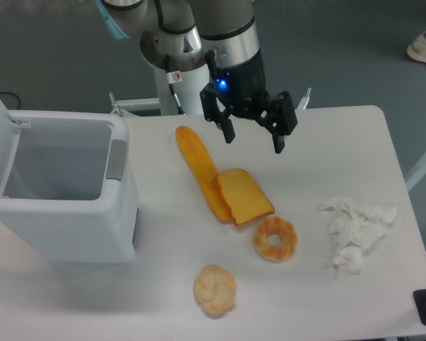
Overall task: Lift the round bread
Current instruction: 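Move the gripper down toward the orange loaf and cheese slice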
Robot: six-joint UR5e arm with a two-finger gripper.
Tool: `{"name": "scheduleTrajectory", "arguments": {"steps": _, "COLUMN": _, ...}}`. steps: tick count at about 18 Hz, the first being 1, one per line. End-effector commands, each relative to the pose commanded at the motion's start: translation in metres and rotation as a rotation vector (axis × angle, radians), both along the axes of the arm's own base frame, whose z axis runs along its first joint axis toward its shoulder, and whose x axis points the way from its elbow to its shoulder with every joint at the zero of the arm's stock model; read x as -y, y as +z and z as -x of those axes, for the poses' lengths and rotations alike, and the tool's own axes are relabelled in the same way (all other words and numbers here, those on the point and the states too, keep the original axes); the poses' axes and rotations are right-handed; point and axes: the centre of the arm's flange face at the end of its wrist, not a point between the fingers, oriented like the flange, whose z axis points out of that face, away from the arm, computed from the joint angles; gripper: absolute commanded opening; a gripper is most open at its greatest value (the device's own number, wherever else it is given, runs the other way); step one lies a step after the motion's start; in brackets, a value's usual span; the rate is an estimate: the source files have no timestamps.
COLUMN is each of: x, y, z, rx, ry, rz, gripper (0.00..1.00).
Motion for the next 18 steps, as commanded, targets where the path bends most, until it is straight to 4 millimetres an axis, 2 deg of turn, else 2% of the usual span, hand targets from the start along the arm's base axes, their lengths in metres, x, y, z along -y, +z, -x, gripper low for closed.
{"name": "scheduleTrajectory", "arguments": {"steps": 6, "x": -0.002, "y": 0.001, "z": -0.001, "rx": 0.002, "ry": -0.007, "rz": -0.009, "gripper": 1.00}}
{"name": "scheduleTrajectory", "arguments": {"steps": 10, "x": -0.005, "y": -0.008, "z": 0.001, "rx": 0.010, "ry": -0.012, "rz": -0.019, "gripper": 1.00}}
{"name": "scheduleTrajectory", "arguments": {"steps": 13, "x": -0.011, "y": -0.025, "z": -0.008, "rx": 0.016, "ry": -0.035, "rz": -0.014, "gripper": 1.00}}
{"name": "scheduleTrajectory", "arguments": {"steps": 15, "x": -0.017, "y": -0.046, "z": -0.012, "rx": 0.036, "ry": -0.047, "rz": 0.003, "gripper": 1.00}}
{"name": "scheduleTrajectory", "arguments": {"steps": 18, "x": -0.030, "y": -0.067, "z": -0.024, "rx": 0.064, "ry": -0.079, "rz": 0.030, "gripper": 1.00}}
